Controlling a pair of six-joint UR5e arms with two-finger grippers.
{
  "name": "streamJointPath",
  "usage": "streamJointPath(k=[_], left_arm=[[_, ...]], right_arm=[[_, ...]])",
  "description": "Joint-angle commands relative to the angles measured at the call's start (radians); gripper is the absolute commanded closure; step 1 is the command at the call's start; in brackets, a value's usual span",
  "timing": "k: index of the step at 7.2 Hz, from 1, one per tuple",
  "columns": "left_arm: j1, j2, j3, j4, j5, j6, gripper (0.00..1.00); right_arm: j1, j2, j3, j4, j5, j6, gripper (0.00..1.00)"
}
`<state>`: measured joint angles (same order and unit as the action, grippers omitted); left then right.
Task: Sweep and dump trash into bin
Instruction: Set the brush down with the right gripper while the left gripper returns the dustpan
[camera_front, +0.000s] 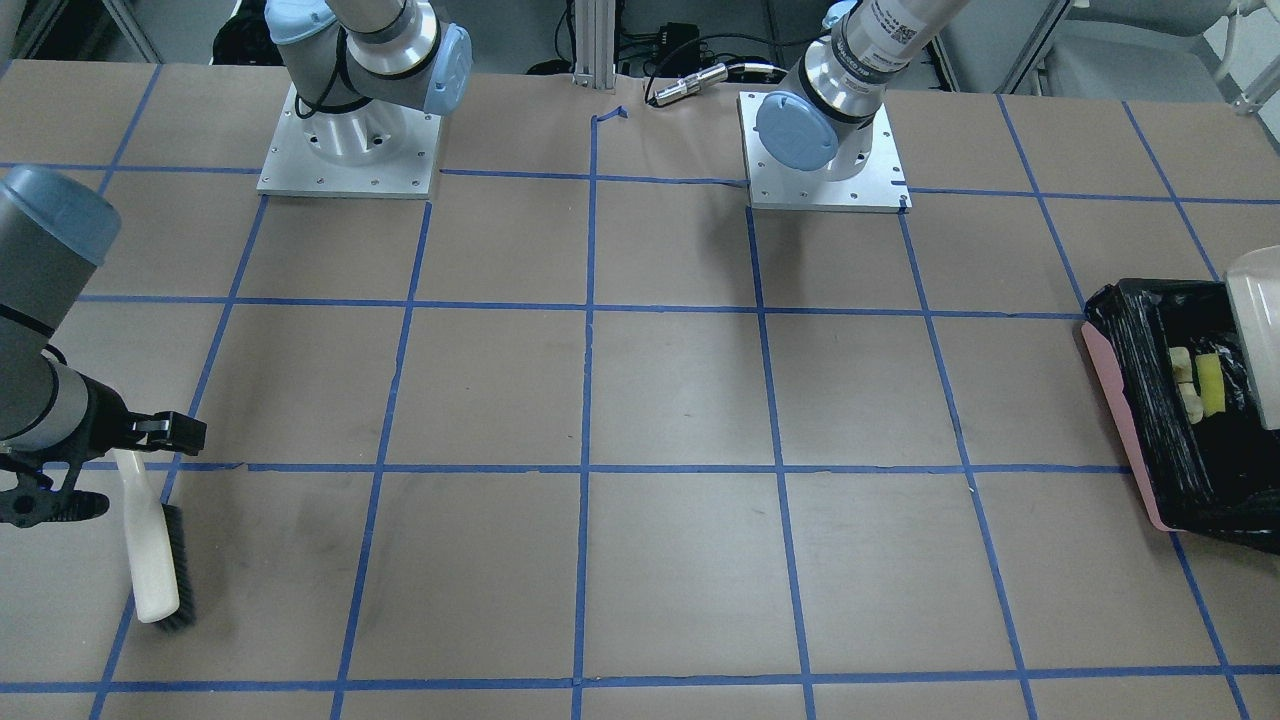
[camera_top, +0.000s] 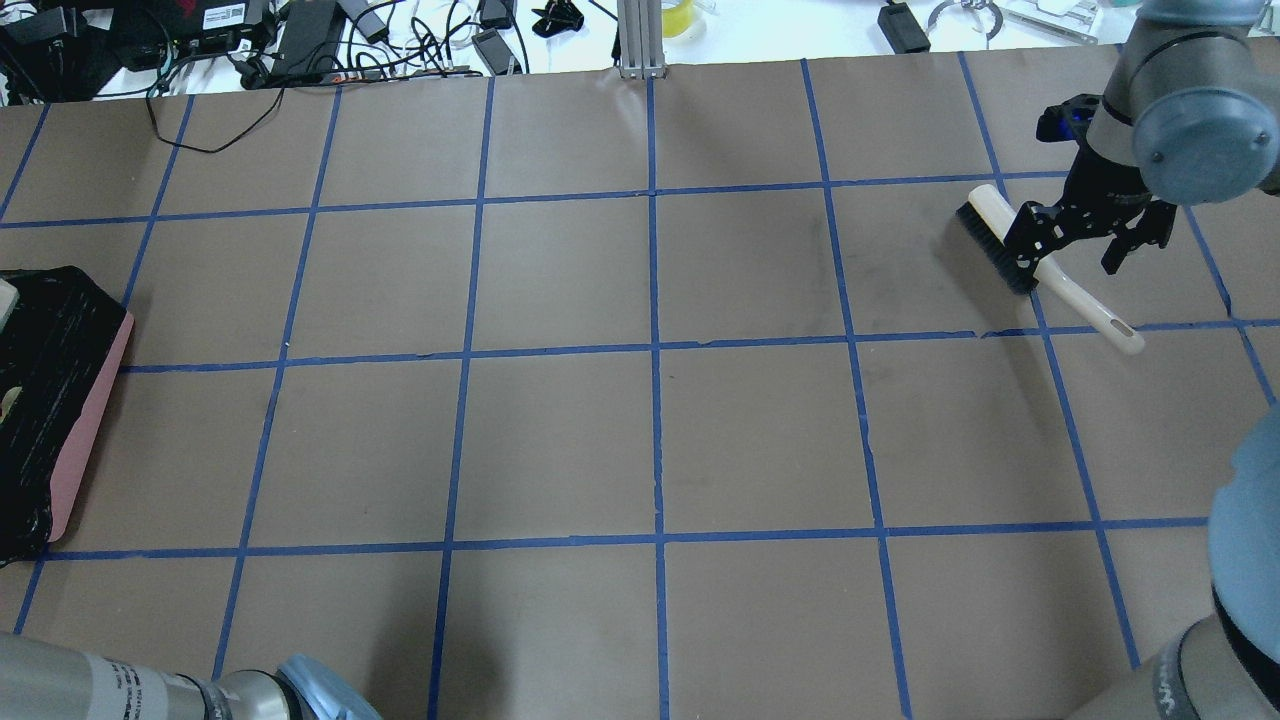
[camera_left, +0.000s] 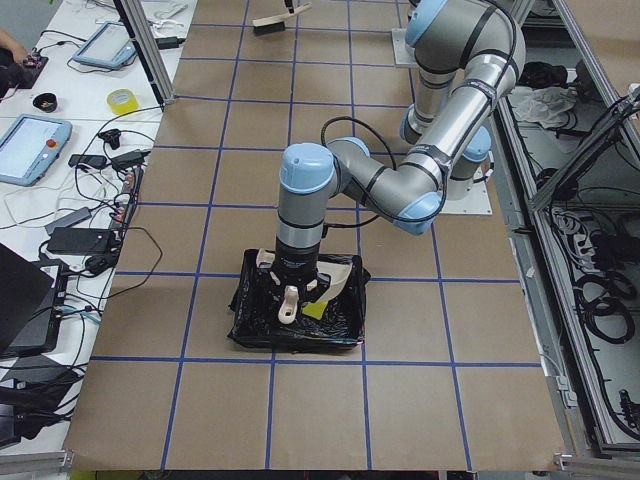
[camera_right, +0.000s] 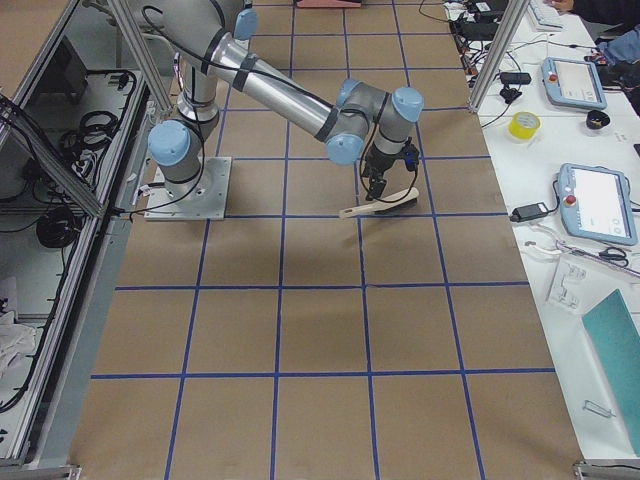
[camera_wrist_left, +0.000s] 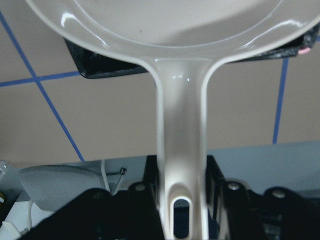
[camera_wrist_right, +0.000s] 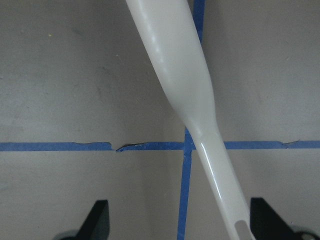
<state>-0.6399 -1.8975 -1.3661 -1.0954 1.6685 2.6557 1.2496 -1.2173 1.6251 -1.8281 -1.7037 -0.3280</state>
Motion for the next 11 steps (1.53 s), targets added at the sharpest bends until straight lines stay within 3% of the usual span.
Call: streamJointPath(k=[1,4,7,9,11], left_arm=[[-0.122,0.009,0.013,-0.16,-0.082,-0.202,1.0],[-0.297,-0.069,-0.03,-0.167,-0.228,-0.472,1.0],[-0.59,-0.176,-0.031,-0.143,-0.21,-0.737,1.0],[-0.648,-0.231,-0.036,-0.078,-0.187,-0.777,1.0],[-0.685,-0.244,-0.054,-0.043,-0.106,-0.764,1.0]], right_arm=[[-0.001,-0.111,-0.071,0.135,0.006,0.1,0.0],[0.066,-0.2,-0.183,0.185,0.075,0.252,0.0],[0.26,-0.199,-0.185,0.182,0.081,0.48,0.0],[0.264,-0.209,-0.183,0.187,0.082,0.491,0.0],[0.275,-0.251,-0.156,0.188,0.084,0.491,0.0]])
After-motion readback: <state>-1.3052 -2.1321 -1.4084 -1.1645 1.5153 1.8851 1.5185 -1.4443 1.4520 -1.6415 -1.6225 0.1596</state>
